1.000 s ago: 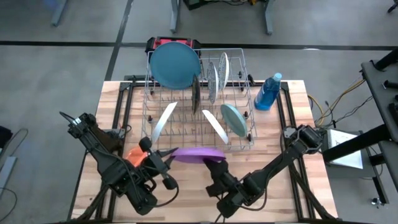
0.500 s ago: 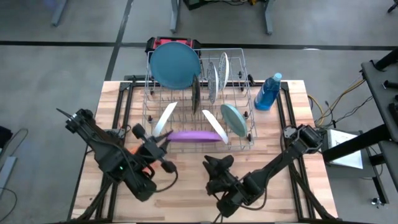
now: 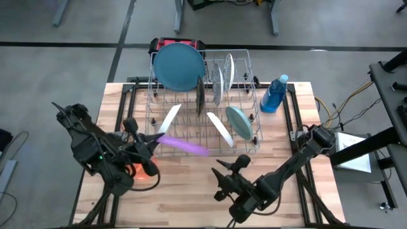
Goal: Sort dishes
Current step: Put the purple plate in the dish rack
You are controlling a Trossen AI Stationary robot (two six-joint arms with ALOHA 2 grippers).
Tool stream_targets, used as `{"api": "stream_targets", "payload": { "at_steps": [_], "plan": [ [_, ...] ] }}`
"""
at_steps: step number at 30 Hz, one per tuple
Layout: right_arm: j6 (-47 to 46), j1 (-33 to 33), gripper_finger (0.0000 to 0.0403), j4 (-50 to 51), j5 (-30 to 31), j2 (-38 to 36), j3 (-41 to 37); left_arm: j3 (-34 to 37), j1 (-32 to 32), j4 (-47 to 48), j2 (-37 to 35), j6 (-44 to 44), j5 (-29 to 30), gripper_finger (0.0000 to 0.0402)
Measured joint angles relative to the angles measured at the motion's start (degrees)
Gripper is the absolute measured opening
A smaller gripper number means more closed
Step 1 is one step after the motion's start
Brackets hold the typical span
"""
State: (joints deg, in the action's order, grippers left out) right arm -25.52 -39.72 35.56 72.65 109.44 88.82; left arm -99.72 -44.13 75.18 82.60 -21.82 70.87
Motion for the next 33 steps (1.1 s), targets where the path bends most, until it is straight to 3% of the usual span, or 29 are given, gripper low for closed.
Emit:
{"api": "stream_targets", "payload": {
  "at_steps": [6,11,18,25,33],
  "plan": [
    [1.05,0.6,0.0179,-4.55,-7.45,-1.94,0.0,0.09,-1.35,1.4,-0.08,5.78,-3.92,0.0002],
    [12.49,0.74,0.019,-18.53,-12.81,-2.66,0.02,0.38,-2.15,3.12,-0.04,5.88,-4.59,0.0002],
    [23.72,1.18,0.0195,-35.4,-13.15,-2.9,0.02,2.52,-3.45,3.47,-0.04,4.1,-4.52,0.0002],
    [22.41,4.33,0.0196,-37.79,-14.24,-2.83,0.02,5.61,-4.35,3.36,0.09,1.47,-4.52,0.0006],
    [18.07,9.54,0.0192,-38.89,-27.72,-2.74,0.02,8.12,-5.95,0.66,0.1,1.39,-4.31,0.0008]
  ]
}}
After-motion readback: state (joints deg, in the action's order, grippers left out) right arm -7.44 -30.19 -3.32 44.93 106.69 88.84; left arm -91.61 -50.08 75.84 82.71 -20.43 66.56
